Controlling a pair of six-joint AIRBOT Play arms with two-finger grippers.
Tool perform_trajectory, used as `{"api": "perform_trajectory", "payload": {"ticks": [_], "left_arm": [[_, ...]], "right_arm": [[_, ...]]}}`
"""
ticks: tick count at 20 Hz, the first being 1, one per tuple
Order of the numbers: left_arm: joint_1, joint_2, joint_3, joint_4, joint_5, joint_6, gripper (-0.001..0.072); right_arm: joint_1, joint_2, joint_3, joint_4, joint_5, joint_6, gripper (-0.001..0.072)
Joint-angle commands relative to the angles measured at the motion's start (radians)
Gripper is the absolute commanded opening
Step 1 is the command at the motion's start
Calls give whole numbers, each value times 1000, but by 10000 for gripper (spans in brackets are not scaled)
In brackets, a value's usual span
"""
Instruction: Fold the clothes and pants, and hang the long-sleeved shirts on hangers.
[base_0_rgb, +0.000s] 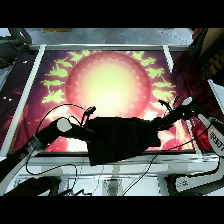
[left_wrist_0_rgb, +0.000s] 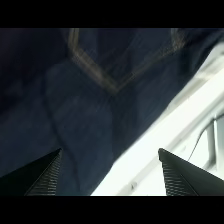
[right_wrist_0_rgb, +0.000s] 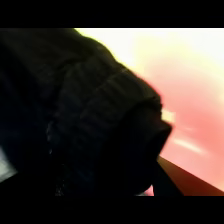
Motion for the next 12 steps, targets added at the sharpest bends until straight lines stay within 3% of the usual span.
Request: {"api": "perform_trajectory", "payload": {"ticks": [1, 3, 4, 11, 12], "left_arm": [[0, 0, -1, 32, 102, 1, 707], [0, 0, -1, 98, 157, 1, 706], [0, 0, -1, 136, 178, 1, 706], [24, 7, 2, 285, 230, 1, 703], [47, 14, 2, 285, 230, 1, 695]], "right_arm": [[47, -27, -1, 215, 94, -60, 593], [109, -27, -1, 212, 56, -59, 627], [150, -27, -1, 212, 24, -55, 696], [498, -27, -1, 211, -225, -52, 687], [539, -27, -1, 211, -271, -52, 617]]}}
